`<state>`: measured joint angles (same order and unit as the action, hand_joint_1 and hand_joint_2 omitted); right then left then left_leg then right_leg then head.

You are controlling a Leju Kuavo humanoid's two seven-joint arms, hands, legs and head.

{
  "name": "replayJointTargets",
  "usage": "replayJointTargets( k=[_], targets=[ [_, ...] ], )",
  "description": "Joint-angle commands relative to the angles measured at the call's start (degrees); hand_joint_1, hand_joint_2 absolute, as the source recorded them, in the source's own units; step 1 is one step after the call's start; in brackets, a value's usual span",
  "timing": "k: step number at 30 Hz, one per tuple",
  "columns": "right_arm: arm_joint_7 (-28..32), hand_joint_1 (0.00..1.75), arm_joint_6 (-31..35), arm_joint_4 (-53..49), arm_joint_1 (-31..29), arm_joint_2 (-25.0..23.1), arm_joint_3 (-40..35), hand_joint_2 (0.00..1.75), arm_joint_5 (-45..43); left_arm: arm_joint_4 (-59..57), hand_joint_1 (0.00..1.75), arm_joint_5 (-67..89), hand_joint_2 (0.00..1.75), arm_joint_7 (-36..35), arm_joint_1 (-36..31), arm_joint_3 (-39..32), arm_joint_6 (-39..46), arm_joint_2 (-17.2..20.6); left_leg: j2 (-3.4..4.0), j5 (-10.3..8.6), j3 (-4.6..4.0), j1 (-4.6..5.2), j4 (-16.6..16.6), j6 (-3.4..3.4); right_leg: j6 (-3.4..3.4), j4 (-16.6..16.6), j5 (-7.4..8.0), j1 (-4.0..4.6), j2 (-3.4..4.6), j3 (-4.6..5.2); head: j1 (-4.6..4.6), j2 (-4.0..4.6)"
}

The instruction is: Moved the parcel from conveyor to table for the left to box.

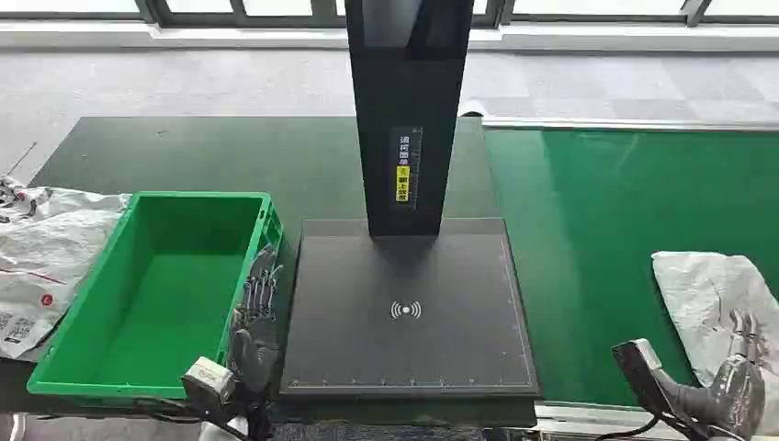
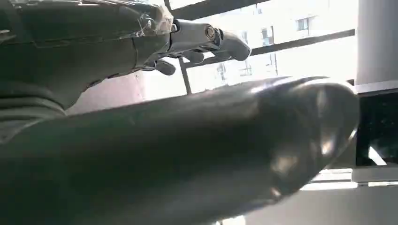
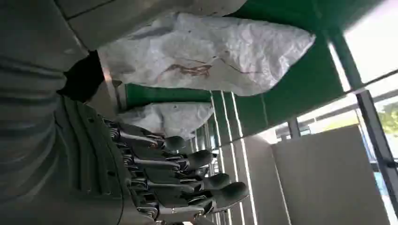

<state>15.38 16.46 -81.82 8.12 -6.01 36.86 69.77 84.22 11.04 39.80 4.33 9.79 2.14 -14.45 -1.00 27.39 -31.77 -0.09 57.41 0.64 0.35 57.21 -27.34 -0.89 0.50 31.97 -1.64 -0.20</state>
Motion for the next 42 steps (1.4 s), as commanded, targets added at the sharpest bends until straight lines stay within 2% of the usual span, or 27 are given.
replayJointTargets(
  k=[1,4,10,19,24,28,32,33,34,35,42],
  targets=[
    [1.87,0.00,1.15,19.60,-6.39,5.21,10.67,1.75,0.97,-7.11,0.00,-0.26,0.00,0.02,-4.15,-1.35,-0.42,0.88,0.05,-0.08,0.05,-0.04,-0.13,-0.01,-0.01,-0.19,0.11,0.04,-0.06,-0.10,0.00,0.00],
    [4.09,0.00,3.30,32.29,-10.24,9.72,11.70,1.75,1.43,-9.32,0.00,-0.60,0.00,0.20,-5.51,-0.74,-0.06,1.14,0.08,-0.06,0.13,-0.06,-0.13,-0.02,0.00,-0.23,0.12,0.06,0.03,-0.16,0.00,0.00],
    [3.96,0.00,6.75,44.14,-15.50,14.23,10.89,1.75,1.76,-10.08,0.00,-0.96,0.00,0.20,-6.06,-0.34,0.49,1.43,0.24,-0.11,0.04,-0.04,-0.10,-0.04,0.05,-0.24,0.24,0.03,0.13,-0.05,0.00,0.00],
    [3.89,0.00,8.05,50.36,-18.26,15.05,8.92,1.75,0.35,-11.93,0.00,-0.05,0.00,0.06,-8.79,0.87,0.74,1.27,0.17,-0.08,0.01,0.00,-0.03,-0.03,0.08,-0.12,0.19,-0.01,0.08,0.00,0.00,0.00],
    [-4.42,0.00,1.00,52.98,-18.18,14.87,5.51,1.75,2.54,-13.45,0.00,0.72,0.00,-0.20,-9.91,1.46,1.31,1.61,0.14,-0.13,-0.02,-0.03,-0.05,-0.02,0.06,-0.15,0.23,0.03,0.03,0.00,0.00,0.00],
    [-4.69,0.00,0.82,53.10,-17.96,14.98,5.45,1.75,2.62,-13.34,0.00,0.72,0.00,-0.20,-9.65,1.44,1.31,1.67,0.18,-0.09,-0.01,-0.02,-0.05,-0.02,0.07,-0.14,0.20,0.01,0.07,-0.01,0.00,0.00],
    [-8.79,0.00,-2.86,54.41,-17.89,15.29,3.29,1.75,5.06,-12.08,0.00,1.12,0.00,-0.49,-8.44,1.50,1.33,2.00,0.21,-0.13,-0.02,-0.07,-0.08,-0.03,0.06,-0.24,0.27,0.07,0.06,-0.02,0.00,0.00],
    [-9.20,0.19,-2.69,54.14,-18.03,14.96,2.93,1.75,5.27,-11.55,0.00,1.29,0.00,-0.63,-8.06,1.48,1.52,2.09,0.14,-0.09,0.00,-0.02,-0.01,-0.04,0.09,-0.13,0.18,0.02,0.06,-0.03,0.00,0.00],
    [-9.66,0.75,-3.05,53.90,-18.22,14.76,2.45,1.75,5.61,-11.20,0.00,1.38,0.00,-0.77,-7.77,1.51,1.61,2.23,0.16,-0.11,0.00,-0.03,-0.04,-0.04,0.08,-0.17,0.21,0.03,0.05,-0.04,0.00,0.00],
    [-9.86,1.75,-3.17,53.78,-18.29,14.71,2.26,1.75,5.68,-11.08,0.00,1.38,0.00,-0.78,-7.68,1.53,1.62,2.27,0.23,-0.22,-0.02,-0.08,-0.19,-0.04,0.06,-0.38,0.36,0.08,0.03,-0.05,0.00,0.00],
    [-9.07,1.75,-1.97,51.41,-18.92,14.25,2.03,1.75,4.25,-9.42,0.00,1.17,0.00,-1.24,-6.11,1.23,2.18,2.16,0.27,-0.21,-0.10,-0.12,0.01,-0.17,0.20,-0.39,0.41,0.12,0.10,-0.11,0.00,0.00]
  ],
)
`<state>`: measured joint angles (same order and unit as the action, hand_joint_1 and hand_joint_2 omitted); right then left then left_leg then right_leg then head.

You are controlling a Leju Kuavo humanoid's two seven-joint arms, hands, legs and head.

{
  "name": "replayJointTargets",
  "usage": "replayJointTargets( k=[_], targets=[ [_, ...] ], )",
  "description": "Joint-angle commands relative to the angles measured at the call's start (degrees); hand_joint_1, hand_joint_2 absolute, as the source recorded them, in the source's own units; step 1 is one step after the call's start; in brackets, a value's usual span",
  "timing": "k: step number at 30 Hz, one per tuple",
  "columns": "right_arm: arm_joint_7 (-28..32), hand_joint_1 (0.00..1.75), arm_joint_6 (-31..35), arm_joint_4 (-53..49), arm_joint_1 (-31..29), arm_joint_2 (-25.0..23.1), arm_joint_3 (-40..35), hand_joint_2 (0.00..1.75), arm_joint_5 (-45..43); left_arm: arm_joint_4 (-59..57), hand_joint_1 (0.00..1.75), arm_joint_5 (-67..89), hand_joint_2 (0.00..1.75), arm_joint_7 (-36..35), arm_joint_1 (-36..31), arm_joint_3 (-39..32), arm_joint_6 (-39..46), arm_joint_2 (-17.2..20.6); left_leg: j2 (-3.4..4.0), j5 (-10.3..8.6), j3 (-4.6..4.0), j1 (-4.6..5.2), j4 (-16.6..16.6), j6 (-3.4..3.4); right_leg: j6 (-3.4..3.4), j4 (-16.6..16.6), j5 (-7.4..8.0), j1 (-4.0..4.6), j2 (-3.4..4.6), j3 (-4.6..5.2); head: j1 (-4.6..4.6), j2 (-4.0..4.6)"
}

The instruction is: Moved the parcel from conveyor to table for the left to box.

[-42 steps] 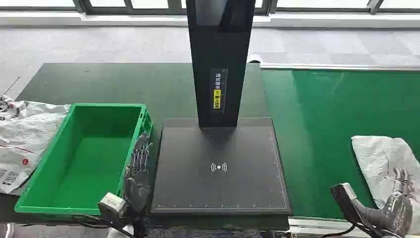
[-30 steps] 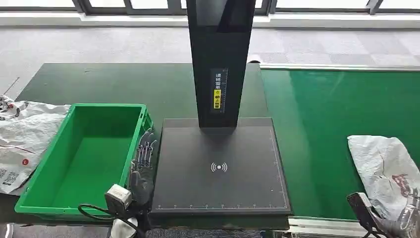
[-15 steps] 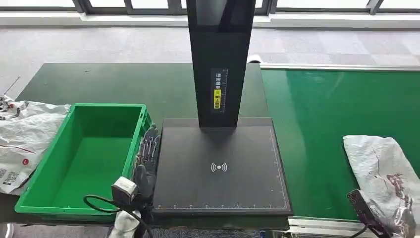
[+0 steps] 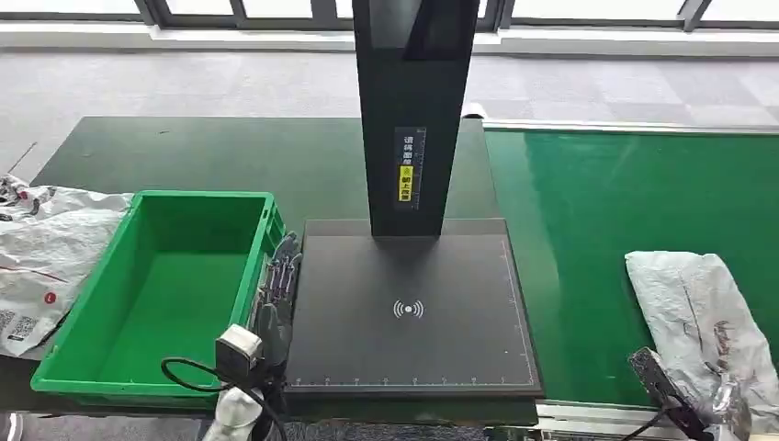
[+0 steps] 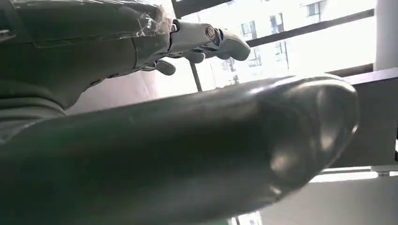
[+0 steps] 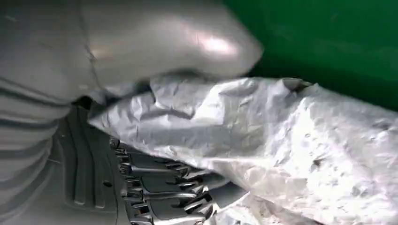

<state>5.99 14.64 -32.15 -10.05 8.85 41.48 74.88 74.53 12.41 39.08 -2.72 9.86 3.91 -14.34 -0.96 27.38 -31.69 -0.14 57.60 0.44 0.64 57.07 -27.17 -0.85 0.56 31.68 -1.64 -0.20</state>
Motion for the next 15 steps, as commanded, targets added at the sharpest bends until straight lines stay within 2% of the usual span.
replayJointTargets(
  k=[1,6,13,15],
  targets=[
    [1.83,1.75,1.29,0.63,-0.69,-0.83,-2.40,1.75,-2.01,0.63,0.00,-0.22,0.00,-0.59,1.37,1.07,0.55,1.98,0.24,-0.10,-0.12,-0.04,-0.10,0.02,-0.04,-0.16,0.18,0.05,0.09,0.13,0.00,0.00],
    [3.09,1.75,2.09,-2.46,-0.83,-1.26,-2.99,1.75,-4.86,1.21,0.00,-0.20,0.00,-0.61,2.21,0.93,0.64,1.90,0.25,-0.03,-0.05,0.00,0.00,0.02,0.00,-0.06,0.15,0.01,0.21,0.12,0.00,0.00],
    [6.84,1.75,4.94,-13.53,3.14,-4.59,-2.79,1.75,-11.42,0.83,0.00,-0.06,0.00,-0.54,2.03,0.69,0.59,1.37,0.16,-0.03,-0.09,-0.02,0.00,0.03,-0.01,-0.06,0.13,0.03,0.10,0.15,0.00,0.00],
    [12.74,1.75,8.60,-19.55,4.68,-6.79,-2.87,1.75,-16.29,1.07,0.00,0.02,0.00,-0.55,2.38,0.39,0.75,1.16,0.12,-0.01,-0.13,-0.01,0.03,0.02,0.00,-0.02,0.10,0.02,0.08,0.16,0.00,0.00]
  ],
)
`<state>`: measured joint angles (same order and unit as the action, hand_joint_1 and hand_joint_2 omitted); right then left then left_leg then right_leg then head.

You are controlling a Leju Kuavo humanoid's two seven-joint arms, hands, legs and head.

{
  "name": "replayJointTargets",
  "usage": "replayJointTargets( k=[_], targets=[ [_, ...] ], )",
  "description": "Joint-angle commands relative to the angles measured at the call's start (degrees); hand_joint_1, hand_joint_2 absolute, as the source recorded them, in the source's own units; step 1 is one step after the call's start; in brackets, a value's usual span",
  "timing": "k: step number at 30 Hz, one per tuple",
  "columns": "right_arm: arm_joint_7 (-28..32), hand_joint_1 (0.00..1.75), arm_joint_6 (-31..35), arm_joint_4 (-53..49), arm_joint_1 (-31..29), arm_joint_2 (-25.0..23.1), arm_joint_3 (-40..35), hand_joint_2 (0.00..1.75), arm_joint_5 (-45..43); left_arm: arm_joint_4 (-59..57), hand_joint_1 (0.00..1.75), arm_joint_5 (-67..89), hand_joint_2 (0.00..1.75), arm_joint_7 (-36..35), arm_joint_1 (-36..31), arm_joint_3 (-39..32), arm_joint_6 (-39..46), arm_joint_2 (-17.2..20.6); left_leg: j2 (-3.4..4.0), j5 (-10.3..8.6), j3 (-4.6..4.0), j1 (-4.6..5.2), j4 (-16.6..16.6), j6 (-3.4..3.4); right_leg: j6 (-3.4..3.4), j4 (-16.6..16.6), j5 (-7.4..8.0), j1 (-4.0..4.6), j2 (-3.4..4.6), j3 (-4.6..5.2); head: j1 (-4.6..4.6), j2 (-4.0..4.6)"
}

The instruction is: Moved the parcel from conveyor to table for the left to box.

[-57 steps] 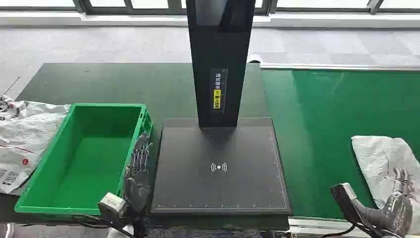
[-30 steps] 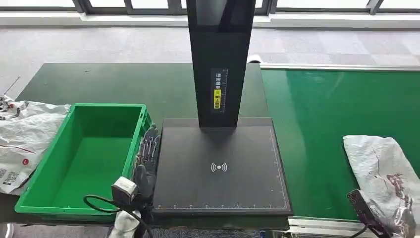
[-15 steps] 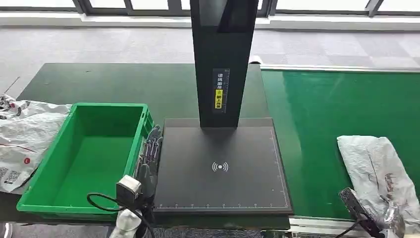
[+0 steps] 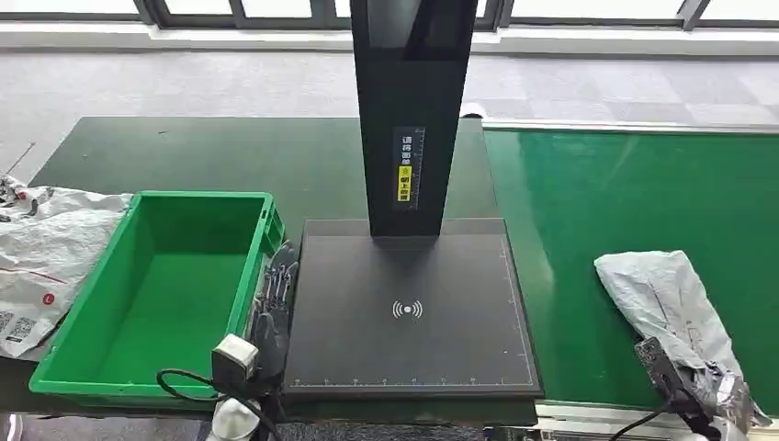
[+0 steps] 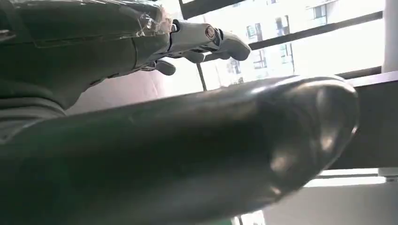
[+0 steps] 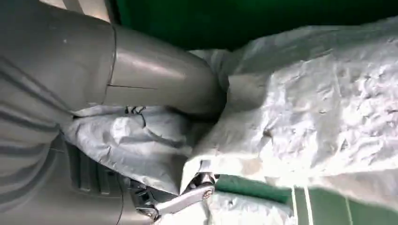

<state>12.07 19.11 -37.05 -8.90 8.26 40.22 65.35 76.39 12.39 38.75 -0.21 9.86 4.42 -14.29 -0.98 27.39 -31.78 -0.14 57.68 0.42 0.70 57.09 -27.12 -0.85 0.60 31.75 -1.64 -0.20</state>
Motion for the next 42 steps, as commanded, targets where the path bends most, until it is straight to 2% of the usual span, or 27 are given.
replayJointTargets(
  k=[1,2,4,7,8,11,14,16,17,20,24,27,31,36,38,39,42],
  targets=[
    [8.92,1.75,5.66,-18.18,4.51,-7.34,-2.49,1.75,-8.20,-0.57,0.00,0.08,0.00,-0.21,0.12,0.26,0.32,1.03,0.17,-0.05,-0.10,-0.03,-0.10,0.05,-0.08,-0.09,0.08,0.04,0.03,0.12,0.00,0.00],
    [12.06,1.75,7.00,-24.70,6.50,-9.43,-4.19,1.75,-10.78,-0.19,0.00,0.10,0.00,-0.17,0.63,0.13,0.44,1.00,0.17,-0.02,-0.11,-0.02,-0.06,0.04,-0.07,-0.04,0.05,0.03,0.04,0.15,0.00,0.00],
    [12.53,1.75,8.28,-32.33,8.97,-11.51,-8.72,1.75,-12.05,0.20,0.00,0.15,0.00,0.28,1.28,-0.23,0.88,0.82,0.24,0.01,-0.17,-0.01,-0.04,0.05,-0.07,0.01,0.04,0.02,0.11,0.22,0.00,0.00],
    [13.76,1.75,13.05,-37.92,11.21,-13.48,-15.50,1.75,-12.55,2.06,0.00,-1.02,0.00,1.25,2.15,-0.25,0.55,0.74,0.43,0.01,-0.23,-0.01,-0.08,0.07,-0.10,0.00,0.08,0.02,0.24,0.34,0.00,0.00],
    [14.86,1.75,14.47,-39.85,12.04,-14.27,-17.00,1.75,-13.21,2.91,0.00,-1.93,0.00,1.25,2.39,0.13,0.12,1.01,0.28,0.02,-0.28,-0.03,-0.02,0.05,-0.07,0.05,0.03,0.03,0.15,0.33,0.00,0.00],
    [14.64,1.75,14.91,-41.52,12.91,-14.76,-18.05,1.75,-13.16,3.18,0.00,-2.11,0.00,1.25,2.42,0.29,0.22,1.12,0.26,0.00,-0.31,-0.03,-0.05,0.05,-0.09,0.03,0.04,0.04,0.09,0.38,0.00,0.00],
    [18.68,1.75,17.76,-46.98,14.98,-16.67,-21.35,1.75,-14.22,4.17,0.00,-3.05,0.00,1.25,2.66,1.00,-0.28,1.40,0.28,0.00,-0.32,-0.05,-0.04,0.06,-0.11,0.04,0.03,0.06,0.08,0.42,0.00,0.00],
    [20.76,1.75,19.01,-53.79,18.00,-18.72,-27.20,1.75,-13.62,3.66,0.00,-2.96,0.00,1.25,2.42,1.04,-0.42,1.16,0.16,-0.02,-0.35,-0.04,-0.03,0.05,-0.10,0.04,0.00,0.05,-0.02,0.40,-0.02,0.00],
    [19.16,1.75,17.54,-55.09,18.62,-17.93,-31.88,1.75,-13.32,3.42,0.00,-3.02,0.00,1.25,2.27,1.11,-0.29,1.12,0.14,0.00,-0.39,-0.01,0.00,0.04,-0.08,0.10,-0.03,0.02,0.00,0.43,0.00,0.00],
    [16.72,1.75,16.50,-52.73,16.44,-16.77,-39.13,1.75,-13.45,3.01,0.00,-3.22,0.00,1.25,1.88,1.73,0.18,1.33,0.54,0.02,-0.36,-0.05,-0.06,0.06,-0.12,0.04,0.08,0.06,0.35,0.47,0.00,0.00],
    [16.68,1.75,16.67,-51.80,16.04,-16.24,-39.15,1.75,-13.77,3.01,0.00,-3.24,0.00,1.25,1.88,1.76,0.22,1.36,0.22,-0.06,-0.37,-0.04,-0.06,0.03,-0.08,0.02,0.04,0.05,0.06,0.46,0.00,0.00],
    [15.78,1.75,8.98,-46.93,13.51,-16.13,-44.76,1.75,-14.79,3.13,0.00,-3.70,0.00,1.25,1.85,2.36,0.42,1.68,0.23,-0.08,-0.35,-0.05,-0.08,0.03,-0.08,-0.03,0.05,0.06,0.08,0.41,0.00,0.00],
    [11.69,1.75,4.19,-37.96,10.92,-16.28,-52.30,1.75,-14.64,3.07,0.00,-3.76,0.00,1.25,1.94,2.34,0.40,1.61,0.44,-0.07,-0.32,-0.08,-0.09,0.02,-0.09,-0.04,0.10,0.09,0.29,0.37,0.00,0.00],
    [11.63,1.75,2.38,-33.57,9.99,-15.92,-53.66,1.75,-17.08,2.46,0.00,-3.50,0.00,1.25,1.40,2.09,0.12,1.38,0.12,-0.10,-0.31,-0.07,-0.07,0.02,-0.06,-0.01,0.04,0.07,0.04,0.33,0.00,0.00],
    [9.85,1.75,0.25,-31.90,9.92,-16.14,-54.40,1.75,-16.53,2.28,0.00,-3.42,0.00,1.25,1.26,2.09,0.01,1.40,0.15,-0.10,-0.31,-0.06,-0.09,0.01,-0.06,-0.03,0.05,0.06,0.06,0.34,0.00,0.00],
    [6.22,1.75,-2.91,-29.87,9.66,-15.98,-54.91,1.75,-15.06,1.93,0.00,-3.43,0.00,1.25,0.98,2.26,-0.18,1.54,0.13,-0.09,-0.30,-0.07,-0.07,0.01,-0.06,-0.01,0.03,0.07,0.05,0.32,0.00,0.00],
    [4.09,1.75,-3.73,-24.94,8.84,-15.51,-55.01,1.75,-13.59,1.41,0.00,-3.66,0.00,1.25,0.52,2.46,-0.07,1.70,0.10,-0.11,-0.30,-0.07,-0.09,0.01,-0.05,-0.04,0.04,0.07,0.01,0.31,0.00,0.00]
  ],
)
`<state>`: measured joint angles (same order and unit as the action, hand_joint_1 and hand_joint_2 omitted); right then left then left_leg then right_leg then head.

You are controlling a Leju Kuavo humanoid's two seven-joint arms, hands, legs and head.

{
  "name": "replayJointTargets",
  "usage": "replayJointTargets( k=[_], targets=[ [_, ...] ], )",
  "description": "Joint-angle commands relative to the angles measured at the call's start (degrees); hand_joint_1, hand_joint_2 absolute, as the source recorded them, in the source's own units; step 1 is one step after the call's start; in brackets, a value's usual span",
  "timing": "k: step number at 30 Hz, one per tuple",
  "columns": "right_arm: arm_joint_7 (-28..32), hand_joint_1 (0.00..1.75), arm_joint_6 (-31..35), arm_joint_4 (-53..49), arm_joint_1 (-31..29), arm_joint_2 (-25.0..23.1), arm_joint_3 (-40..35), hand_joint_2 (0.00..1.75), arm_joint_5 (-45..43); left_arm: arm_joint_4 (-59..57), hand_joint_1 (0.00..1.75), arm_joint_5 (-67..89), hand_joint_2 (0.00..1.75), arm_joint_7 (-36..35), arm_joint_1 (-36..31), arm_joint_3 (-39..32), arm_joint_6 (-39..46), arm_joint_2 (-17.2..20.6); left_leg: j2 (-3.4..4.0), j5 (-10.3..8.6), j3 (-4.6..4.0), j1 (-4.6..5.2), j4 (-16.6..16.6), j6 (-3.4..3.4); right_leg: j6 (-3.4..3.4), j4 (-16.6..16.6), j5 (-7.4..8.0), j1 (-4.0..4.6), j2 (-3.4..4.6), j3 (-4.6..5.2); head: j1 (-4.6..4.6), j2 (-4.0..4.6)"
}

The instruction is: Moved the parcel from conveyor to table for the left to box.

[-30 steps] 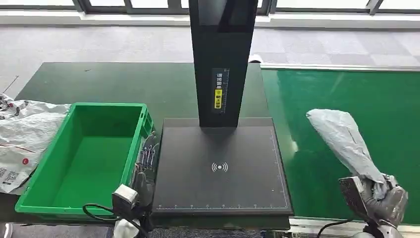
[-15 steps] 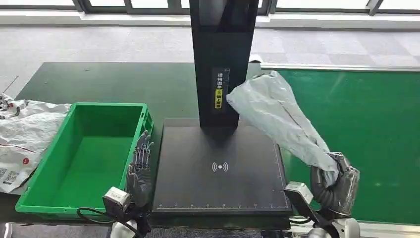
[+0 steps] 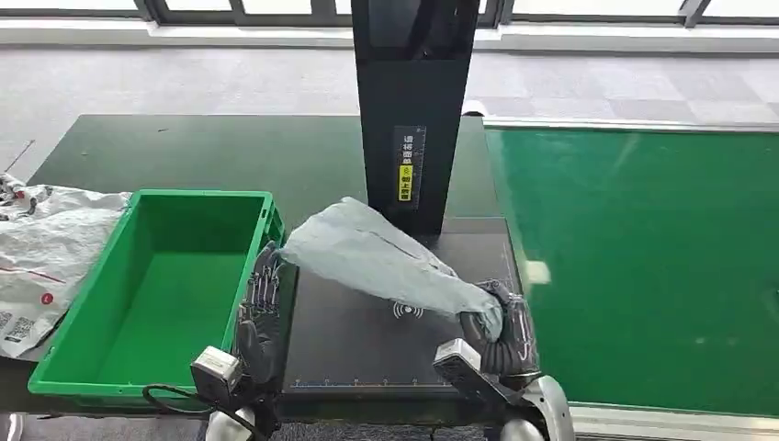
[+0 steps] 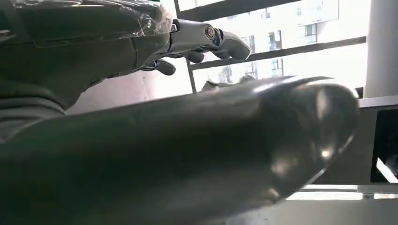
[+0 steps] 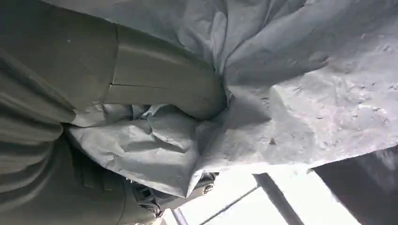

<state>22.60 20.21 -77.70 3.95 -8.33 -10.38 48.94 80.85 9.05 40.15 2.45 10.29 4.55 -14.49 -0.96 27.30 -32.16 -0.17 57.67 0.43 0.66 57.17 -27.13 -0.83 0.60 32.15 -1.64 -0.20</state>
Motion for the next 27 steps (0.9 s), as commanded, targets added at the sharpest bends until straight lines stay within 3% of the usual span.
replayJointTargets(
  k=[1,2,3,5,6,14,27],
  targets=[
    [-5.99,1.75,-4.39,16.92,-4.15,1.50,-4.04,1.75,2.59,-2.90,0.00,-0.38,0.00,-0.15,-1.95,1.94,-0.04,1.90,0.17,-0.13,0.13,-0.08,-0.25,0.01,-0.06,-0.34,0.18,0.10,-0.01,-0.16,0.00,0.00],
    [-5.83,1.75,-4.45,17.96,-4.63,1.75,-3.75,1.75,2.30,-2.62,0.00,-0.41,0.00,-0.15,-1.70,1.92,0.06,1.91,0.06,-0.06,0.10,-0.04,-0.12,0.00,-0.03,-0.18,0.08,0.05,-0.03,-0.13,0.00,0.00],
    [-5.61,1.05,-4.40,18.19,-4.73,1.88,-3.62,1.75,2.15,-2.48,0.00,-0.40,0.00,-0.15,-1.56,1.93,0.06,1.95,0.08,-0.09,0.12,-0.04,-0.18,0.00,-0.04,-0.24,0.11,0.06,-0.04,-0.14,0.00,0.00],
    [-5.48,1.05,-4.14,18.75,-5.11,1.98,-3.49,1.75,2.13,-2.10,0.00,-0.27,0.00,-0.15,-1.25,1.91,0.26,1.92,0.12,-0.05,0.07,-0.03,-0.12,0.00,-0.02,-0.19,0.09,0.04,0.03,-0.10,0.00,0.00],
    [-5.32,0.02,-3.82,18.30,-5.11,1.95,-3.36,1.75,2.04,-1.89,0.00,-0.18,0.00,-0.15,-1.06,1.86,0.44,1.84,0.11,-0.04,0.06,-0.01,-0.10,0.00,-0.02,-0.14,0.07,0.02,0.02,-0.08,0.00,0.00],
    [-5.57,0.00,-2.63,16.05,-4.71,2.06,-3.05,1.75,2.41,-0.48,0.00,0.83,0.00,-0.15,0.02,0.79,1.44,1.31,0.12,-0.04,0.04,-0.01,-0.10,0.01,-0.04,-0.14,0.07,0.03,0.02,-0.04,0.00,0.00],
    [-1.68,0.00,-1.34,3.78,0.87,1.73,-3.63,1.75,1.08,2.86,0.00,-0.15,0.00,-0.15,1.51,-2.33,5.95,-0.60,0.09,-0.03,-0.03,-0.01,-0.07,0.01,-0.04,-0.10,0.04,0.02,-0.02,0.01,0.00,0.00]
  ],
)
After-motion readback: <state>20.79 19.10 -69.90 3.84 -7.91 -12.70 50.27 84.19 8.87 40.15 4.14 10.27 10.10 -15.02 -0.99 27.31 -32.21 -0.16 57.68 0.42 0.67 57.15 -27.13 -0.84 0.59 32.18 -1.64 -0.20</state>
